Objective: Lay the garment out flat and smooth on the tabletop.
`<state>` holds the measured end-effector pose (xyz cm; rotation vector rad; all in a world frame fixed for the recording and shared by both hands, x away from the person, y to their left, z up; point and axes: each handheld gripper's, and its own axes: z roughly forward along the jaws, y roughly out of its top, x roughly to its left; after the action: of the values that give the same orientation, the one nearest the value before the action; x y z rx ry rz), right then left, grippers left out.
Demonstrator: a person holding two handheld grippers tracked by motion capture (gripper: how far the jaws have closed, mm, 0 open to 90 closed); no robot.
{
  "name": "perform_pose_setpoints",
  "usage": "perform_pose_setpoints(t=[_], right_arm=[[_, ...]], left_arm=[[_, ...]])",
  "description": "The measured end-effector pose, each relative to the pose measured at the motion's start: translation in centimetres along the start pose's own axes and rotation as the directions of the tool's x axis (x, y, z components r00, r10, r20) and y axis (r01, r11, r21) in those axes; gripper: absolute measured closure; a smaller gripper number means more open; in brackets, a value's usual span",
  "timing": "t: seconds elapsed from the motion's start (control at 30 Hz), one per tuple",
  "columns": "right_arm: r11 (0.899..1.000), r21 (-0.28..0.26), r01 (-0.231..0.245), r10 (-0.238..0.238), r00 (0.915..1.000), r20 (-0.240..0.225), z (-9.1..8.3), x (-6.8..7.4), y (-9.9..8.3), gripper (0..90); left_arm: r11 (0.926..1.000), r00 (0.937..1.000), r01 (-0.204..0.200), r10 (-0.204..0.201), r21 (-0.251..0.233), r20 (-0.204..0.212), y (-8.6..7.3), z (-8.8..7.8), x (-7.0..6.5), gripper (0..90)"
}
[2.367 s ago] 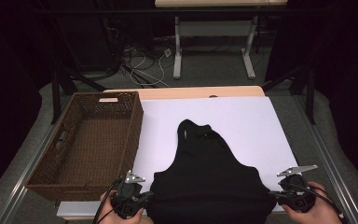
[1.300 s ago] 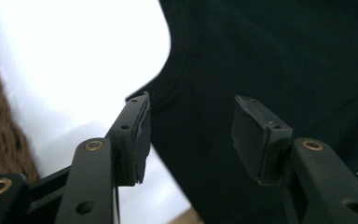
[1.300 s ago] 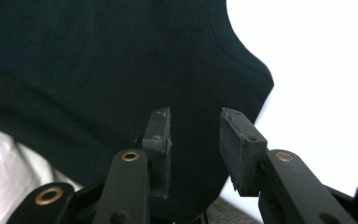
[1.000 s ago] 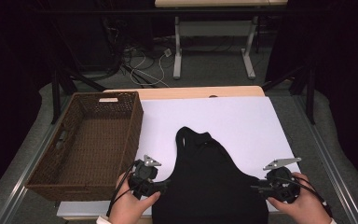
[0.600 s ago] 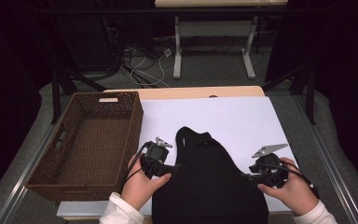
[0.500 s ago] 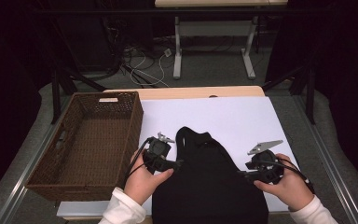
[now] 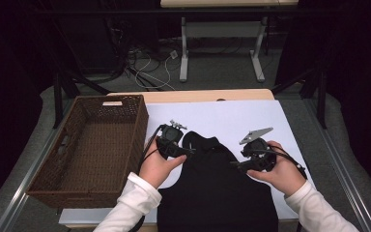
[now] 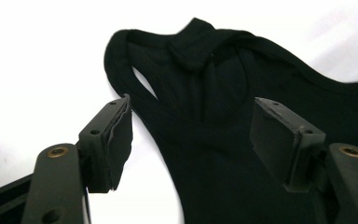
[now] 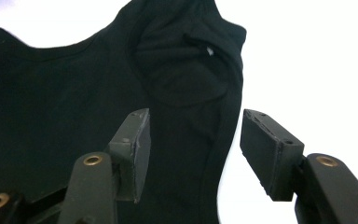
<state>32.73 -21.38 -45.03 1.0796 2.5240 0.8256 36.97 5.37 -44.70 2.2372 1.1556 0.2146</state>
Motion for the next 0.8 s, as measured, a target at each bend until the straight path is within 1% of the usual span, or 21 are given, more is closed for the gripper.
perform_pose_setpoints(t=[0.07,0.1,0.17,0.23,0.33,0.37,0.43,0.5,0.57,0.63,0.67,0.73,0.77,0.8], right_arm=[[1.0,0.005,0.015,-0.015,0.9999,0.003,0.3,-0.1,0.5,40.8],[1.0,0.005,0.011,-0.011,0.9999,0.005,0.5,-0.2,0.7,40.5],[1.0,0.0,0.025,-0.025,0.9996,0.012,1.1,-0.4,1.3,40.1],[0.999,0.008,0.031,-0.031,0.9994,0.014,1.5,-0.5,1.7,39.7],[0.999,0.013,0.051,-0.051,0.9987,0.004,2.4,-1.0,2.4,39.4],[0.999,0.007,0.047,-0.047,0.9989,-0.003,2.8,-1.1,2.7,39.3],[0.999,0.022,0.036,-0.035,0.9993,-0.007,3.4,-1.4,3.2,39.7],[0.999,0.029,0.042,-0.043,0.999,0.012,4.1,-1.7,3.7,41.3],[0.999,0.022,0.026,-0.026,0.9996,0.003,4.7,-2.0,4.2,41.7],[1.0,0.023,0.004,-0.004,1.0,0.001,5.1,-2.2,4.7,42.5],[1.0,0.015,-0.006,0.006,1.0,-0.001,5.5,-2.4,4.8,43.1],[0.999,0.009,-0.035,0.035,0.9994,-0.002,6.1,-2.5,5.2,44.9],[1.0,0.004,-0.03,0.03,0.9995,0.001,6.3,-2.7,5.4,45.9],[0.999,0.003,-0.035,0.035,0.9994,-0.007,6.5,-2.7,5.5,47.4]], left_arm=[[1.0,1.0,0.006,-0.006,0.002,-0.006,0.4,0.4,0.3,30.2],[1.0,0.9999,0.01,-0.01,0.002,-0.007,0.7,0.6,0.6,30.0],[0.9999,0.9998,0.013,-0.013,-0.003,-0.016,1.1,0.9,0.8,28.5],[0.9997,0.9996,0.022,-0.022,-0.012,-0.016,1.6,1.2,1.1,28.0],[0.9994,0.9995,0.028,-0.028,-0.02,-0.014,2.2,1.9,1.5,25.8],[0.9995,0.9995,0.025,-0.026,-0.021,-0.019,2.4,2.2,1.6,25.5],[0.9996,0.9993,0.024,-0.024,-0.018,-0.029,2.8,2.7,1.8,25.5],[0.9994,0.9989,0.023,-0.024,-0.025,-0.039,3.1,3.2,1.9,25.6],[0.9989,0.999,0.017,-0.018,-0.043,-0.042,3.4,3.5,2.1,26.1],[0.9991,0.9988,0.023,-0.024,-0.035,-0.044,3.8,3.9,2.3,26.5],[0.9991,0.9983,0.031,-0.032,-0.03,-0.048,3.9,4.2,2.5,27.4],[0.9992,0.9979,0.029,-0.03,-0.029,-0.057,4.1,4.7,2.9,27.4],[0.9993,0.9976,0.025,-0.027,-0.027,-0.063,4.2,5.0,3.2,27.7],[0.999,0.997,0.034,-0.036,-0.028,-0.069,4.2,5.3,3.4,28.4]])
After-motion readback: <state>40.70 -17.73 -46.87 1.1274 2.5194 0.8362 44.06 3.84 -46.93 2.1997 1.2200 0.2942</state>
